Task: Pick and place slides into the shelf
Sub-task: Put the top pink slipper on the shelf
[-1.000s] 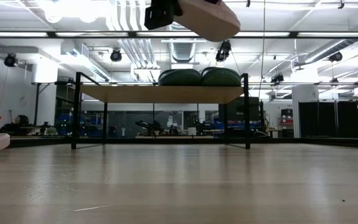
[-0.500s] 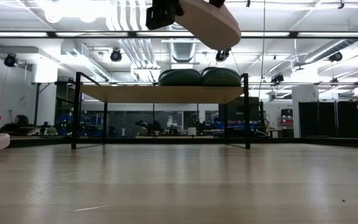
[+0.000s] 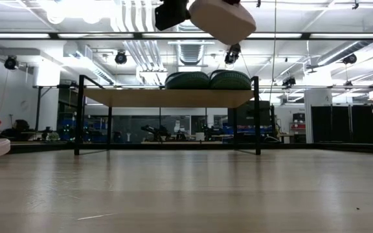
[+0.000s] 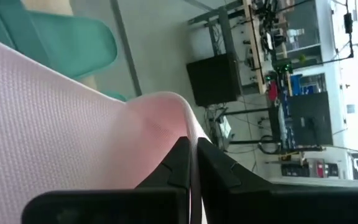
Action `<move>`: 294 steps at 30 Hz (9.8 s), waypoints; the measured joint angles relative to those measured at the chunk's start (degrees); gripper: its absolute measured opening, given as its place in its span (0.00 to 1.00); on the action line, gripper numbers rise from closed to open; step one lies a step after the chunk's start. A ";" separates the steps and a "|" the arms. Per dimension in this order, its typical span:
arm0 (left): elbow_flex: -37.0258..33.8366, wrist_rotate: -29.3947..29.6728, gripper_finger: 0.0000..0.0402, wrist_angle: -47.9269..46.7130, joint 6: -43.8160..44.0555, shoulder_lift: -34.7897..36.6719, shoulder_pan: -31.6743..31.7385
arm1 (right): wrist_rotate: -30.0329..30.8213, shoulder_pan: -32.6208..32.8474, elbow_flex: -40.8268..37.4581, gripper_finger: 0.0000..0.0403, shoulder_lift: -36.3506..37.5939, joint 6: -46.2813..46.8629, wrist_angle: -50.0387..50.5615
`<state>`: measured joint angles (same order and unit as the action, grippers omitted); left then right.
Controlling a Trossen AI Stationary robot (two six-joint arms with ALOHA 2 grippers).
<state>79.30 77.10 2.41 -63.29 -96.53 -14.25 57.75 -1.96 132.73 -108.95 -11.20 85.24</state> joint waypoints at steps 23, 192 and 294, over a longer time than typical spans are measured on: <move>-0.21 -39.00 0.57 -47.05 49.70 22.40 -2.39 | -12.97 0.20 -1.90 0.02 0.00 -20.88 -22.22; -21.76 -24.32 0.57 -47.08 75.04 48.87 -14.39 | -24.49 -8.57 -18.00 0.31 -11.36 -36.36 -52.44; -25.30 -24.60 0.57 -50.03 78.00 51.34 -14.41 | -28.55 -4.13 1.89 0.35 -16.58 -18.92 -28.54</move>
<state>54.00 52.50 -47.62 14.71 -45.19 -28.67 29.20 -6.09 134.62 -125.53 -30.12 56.70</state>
